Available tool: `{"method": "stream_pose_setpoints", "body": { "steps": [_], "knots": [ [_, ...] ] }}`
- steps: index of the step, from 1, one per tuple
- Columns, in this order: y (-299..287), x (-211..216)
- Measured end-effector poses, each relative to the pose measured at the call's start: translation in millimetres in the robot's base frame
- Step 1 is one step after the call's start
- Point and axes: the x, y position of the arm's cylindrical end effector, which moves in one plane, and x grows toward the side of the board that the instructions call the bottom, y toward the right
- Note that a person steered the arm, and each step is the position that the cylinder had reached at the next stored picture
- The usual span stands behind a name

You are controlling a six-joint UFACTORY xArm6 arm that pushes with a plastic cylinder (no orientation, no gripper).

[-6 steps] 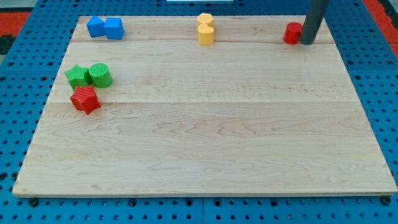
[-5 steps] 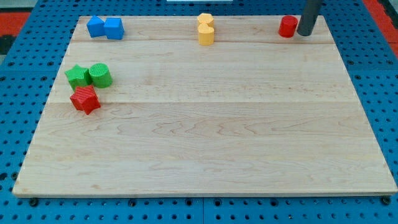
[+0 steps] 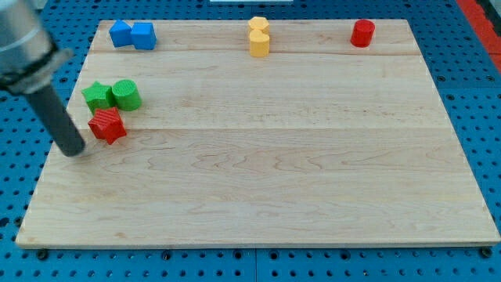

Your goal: Move the red star to the bottom left of the red circle

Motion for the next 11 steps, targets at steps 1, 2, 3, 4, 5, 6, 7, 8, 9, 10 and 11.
{"method": "stream_pose_setpoints", "body": {
  "steps": [1,2,3,4,5,6,7,8,9,10,11],
  "knots": [
    [12,-34],
    [103,-36],
    [207,-36],
    [240,-27],
    [211,12],
    [273,-3],
    [373,-60],
    [433,-120],
    [441,-158],
    [444,-131],
    [408,-124]
  ]
}}
